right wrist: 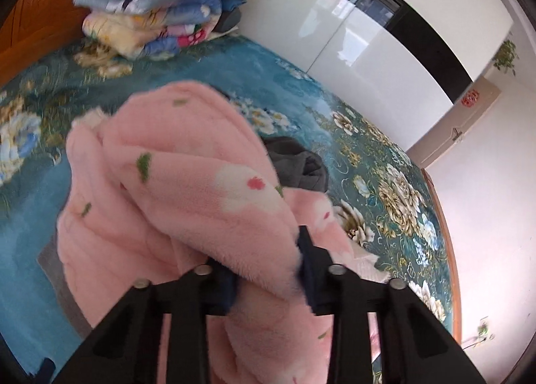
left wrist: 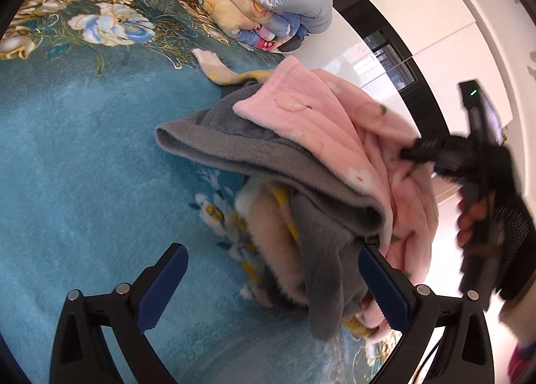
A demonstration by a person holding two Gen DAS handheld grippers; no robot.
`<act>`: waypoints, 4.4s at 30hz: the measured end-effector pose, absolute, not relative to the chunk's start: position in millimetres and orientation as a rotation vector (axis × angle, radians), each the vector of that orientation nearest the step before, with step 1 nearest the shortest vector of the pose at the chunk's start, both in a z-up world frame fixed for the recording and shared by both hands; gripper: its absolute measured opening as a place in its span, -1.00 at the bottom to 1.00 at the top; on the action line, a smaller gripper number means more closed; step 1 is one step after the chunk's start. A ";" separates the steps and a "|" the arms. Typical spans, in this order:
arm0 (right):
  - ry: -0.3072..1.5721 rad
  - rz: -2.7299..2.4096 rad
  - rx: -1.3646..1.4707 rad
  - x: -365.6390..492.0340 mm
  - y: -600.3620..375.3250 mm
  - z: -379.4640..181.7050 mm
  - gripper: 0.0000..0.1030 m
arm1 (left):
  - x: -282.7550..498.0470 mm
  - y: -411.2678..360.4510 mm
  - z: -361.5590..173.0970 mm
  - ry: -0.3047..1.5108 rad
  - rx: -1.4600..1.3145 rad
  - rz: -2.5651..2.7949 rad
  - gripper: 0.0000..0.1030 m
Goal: Fold clothes
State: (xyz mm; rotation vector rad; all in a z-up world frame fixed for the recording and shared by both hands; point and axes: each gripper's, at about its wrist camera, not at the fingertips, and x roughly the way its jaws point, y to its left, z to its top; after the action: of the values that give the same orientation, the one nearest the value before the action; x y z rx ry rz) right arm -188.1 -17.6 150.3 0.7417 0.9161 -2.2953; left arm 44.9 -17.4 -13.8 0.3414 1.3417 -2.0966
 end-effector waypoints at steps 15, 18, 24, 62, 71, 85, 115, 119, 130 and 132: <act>0.560 -2.385 0.547 -156.4 138.0 282.6 -0.65 | 61.9 43.4 27.8 1.137 0.514 -2.187 1.00; 0.502 -2.399 0.513 -151.8 185.1 303.5 -0.65 | 65.3 48.0 33.2 1.135 0.510 -2.176 1.00; 0.434 -2.497 0.467 -156.6 276.9 337.8 -0.65 | 74.0 52.6 37.4 1.180 0.506 -2.142 1.00; 0.609 -2.147 1.393 -135.3 446.5 81.6 -0.15 | 63.1 96.4 19.8 1.449 0.806 -2.048 1.00; 0.698 -1.990 1.193 -115.1 349.3 84.2 0.29 | 57.4 100.4 20.6 1.392 0.819 -2.035 1.00; 1.095 -2.000 1.300 -125.9 268.5 9.5 -0.50 | 162.0 119.7 103.2 1.172 0.631 -2.084 1.00; 0.633 -1.325 0.935 55.8 182.1 59.0 -0.16 | 174.1 76.3 4.3 1.623 0.602 -1.819 1.00; 0.460 -1.519 0.985 -19.4 225.0 84.3 0.25 | 129.7 74.5 3.7 1.464 0.785 -1.886 1.00; -0.341 -2.082 1.537 -218.0 383.9 28.3 0.67 | 47.2 70.4 -34.0 1.152 1.125 -1.866 0.98; -0.432 -2.064 1.564 -226.5 386.9 17.7 0.69 | 40.6 68.4 -35.5 1.125 1.152 -1.875 0.98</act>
State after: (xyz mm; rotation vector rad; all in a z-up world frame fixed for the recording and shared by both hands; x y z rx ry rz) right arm -226.5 386.9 17.7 1.5641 -0.4321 -2.0639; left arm 40.6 68.4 -35.5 1.1518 1.1250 -1.8754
